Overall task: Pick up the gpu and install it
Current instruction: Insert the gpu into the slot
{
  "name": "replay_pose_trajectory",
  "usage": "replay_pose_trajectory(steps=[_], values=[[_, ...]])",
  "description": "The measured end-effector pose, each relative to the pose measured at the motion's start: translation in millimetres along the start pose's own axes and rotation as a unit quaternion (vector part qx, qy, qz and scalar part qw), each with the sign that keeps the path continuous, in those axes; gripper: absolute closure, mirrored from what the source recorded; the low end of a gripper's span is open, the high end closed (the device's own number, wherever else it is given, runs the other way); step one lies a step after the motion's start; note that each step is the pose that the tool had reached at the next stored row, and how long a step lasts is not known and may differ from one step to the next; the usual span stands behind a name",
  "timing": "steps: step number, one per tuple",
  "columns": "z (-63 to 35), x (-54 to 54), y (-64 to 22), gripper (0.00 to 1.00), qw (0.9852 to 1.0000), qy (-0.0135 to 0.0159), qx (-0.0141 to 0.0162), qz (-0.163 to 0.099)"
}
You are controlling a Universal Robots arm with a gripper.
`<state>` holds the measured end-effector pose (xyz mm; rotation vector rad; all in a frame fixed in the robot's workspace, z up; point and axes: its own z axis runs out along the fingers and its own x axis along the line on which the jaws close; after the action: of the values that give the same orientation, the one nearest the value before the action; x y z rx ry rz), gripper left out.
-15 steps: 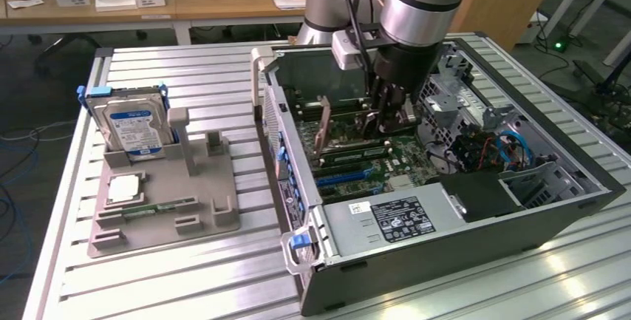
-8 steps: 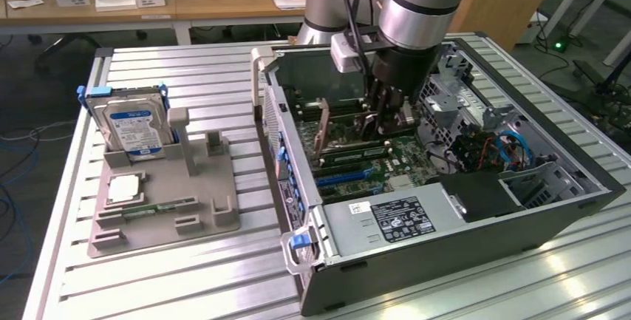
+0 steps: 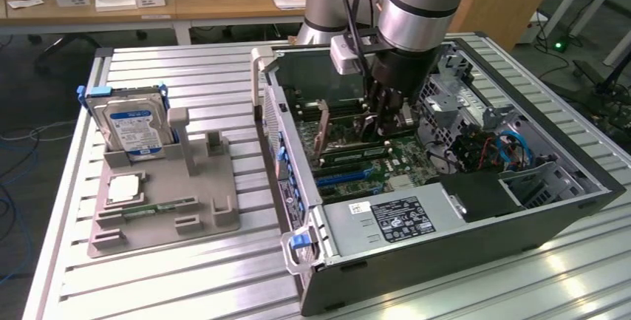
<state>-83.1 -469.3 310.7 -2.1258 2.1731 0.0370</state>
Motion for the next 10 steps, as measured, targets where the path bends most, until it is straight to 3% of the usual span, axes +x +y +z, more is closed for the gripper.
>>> replay_pose_trajectory(steps=[10], values=[[0.1, 0.0, 0.0, 0.72, 1.0, -0.0001, 0.0001, 0.0]])
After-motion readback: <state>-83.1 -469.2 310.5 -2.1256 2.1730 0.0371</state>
